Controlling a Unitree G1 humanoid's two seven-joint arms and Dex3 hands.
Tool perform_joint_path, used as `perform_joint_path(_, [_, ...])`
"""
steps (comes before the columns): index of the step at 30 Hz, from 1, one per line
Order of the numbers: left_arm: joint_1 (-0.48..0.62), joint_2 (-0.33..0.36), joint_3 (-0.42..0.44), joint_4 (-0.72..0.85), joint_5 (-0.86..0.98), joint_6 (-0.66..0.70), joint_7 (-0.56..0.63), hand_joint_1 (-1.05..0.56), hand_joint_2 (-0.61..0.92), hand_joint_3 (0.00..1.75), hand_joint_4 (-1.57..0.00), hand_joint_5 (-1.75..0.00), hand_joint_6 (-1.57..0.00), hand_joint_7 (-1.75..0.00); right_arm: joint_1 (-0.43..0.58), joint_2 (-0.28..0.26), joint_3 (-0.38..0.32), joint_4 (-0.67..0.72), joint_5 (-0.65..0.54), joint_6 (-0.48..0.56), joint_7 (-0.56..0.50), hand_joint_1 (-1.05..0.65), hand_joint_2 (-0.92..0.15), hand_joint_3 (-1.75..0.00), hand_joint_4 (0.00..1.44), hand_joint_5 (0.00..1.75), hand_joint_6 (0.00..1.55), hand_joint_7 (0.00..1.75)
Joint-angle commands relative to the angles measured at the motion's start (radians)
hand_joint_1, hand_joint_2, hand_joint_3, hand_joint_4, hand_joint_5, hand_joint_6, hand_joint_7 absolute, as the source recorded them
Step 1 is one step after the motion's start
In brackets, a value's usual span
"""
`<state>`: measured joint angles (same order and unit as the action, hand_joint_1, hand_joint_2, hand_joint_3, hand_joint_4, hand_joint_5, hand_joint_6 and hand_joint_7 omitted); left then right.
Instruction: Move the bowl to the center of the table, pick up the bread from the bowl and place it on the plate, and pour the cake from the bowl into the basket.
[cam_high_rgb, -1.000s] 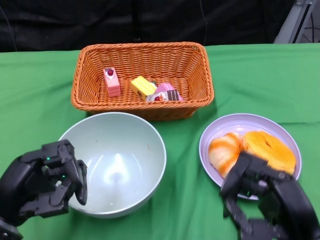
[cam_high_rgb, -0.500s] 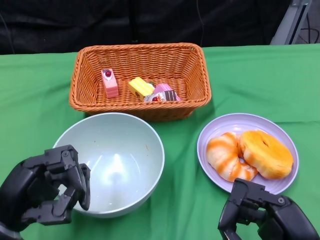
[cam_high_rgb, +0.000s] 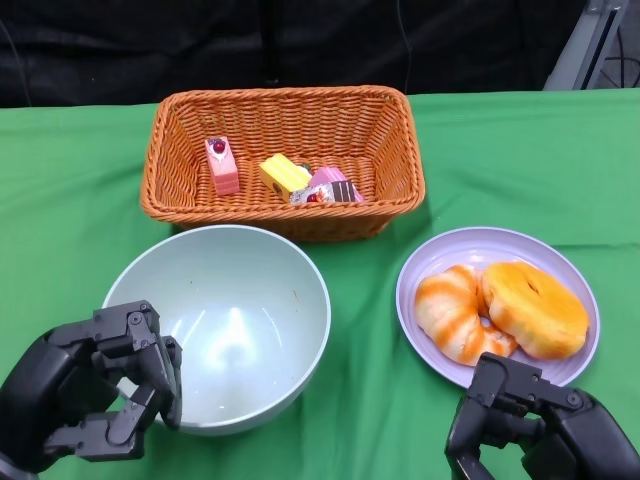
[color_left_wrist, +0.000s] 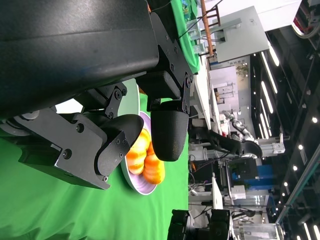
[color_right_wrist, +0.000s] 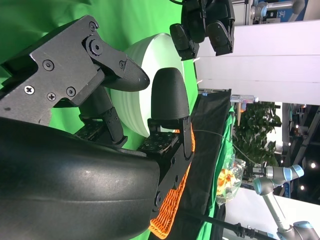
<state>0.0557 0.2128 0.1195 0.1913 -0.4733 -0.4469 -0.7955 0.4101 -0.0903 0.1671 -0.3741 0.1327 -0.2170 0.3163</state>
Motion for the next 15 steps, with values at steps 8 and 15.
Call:
perform_joint_path(8, [-0.004,0.014,0.02,0.016,0.006,-0.011,-0.011,0.0,0.59,1.18,-0.74,-1.75,-0.71,-1.48,0.003,-0.015,0.005,-0.015,-0.033,-0.024,-0.008,-0.12,-0.43,-1.18,0.8,1.75,0.66,1.54])
perform_joint_path(15, [-0.008,0.018,0.021,0.019,-0.001,0.008,-0.014,-0.01,0.59,1.17,-0.74,-1.75,-0.71,-1.47,-0.003,-0.016,0.003,-0.002,-0.025,-0.028,-0.003,-0.13,-0.44,-1.16,0.8,1.75,0.66,1.53])
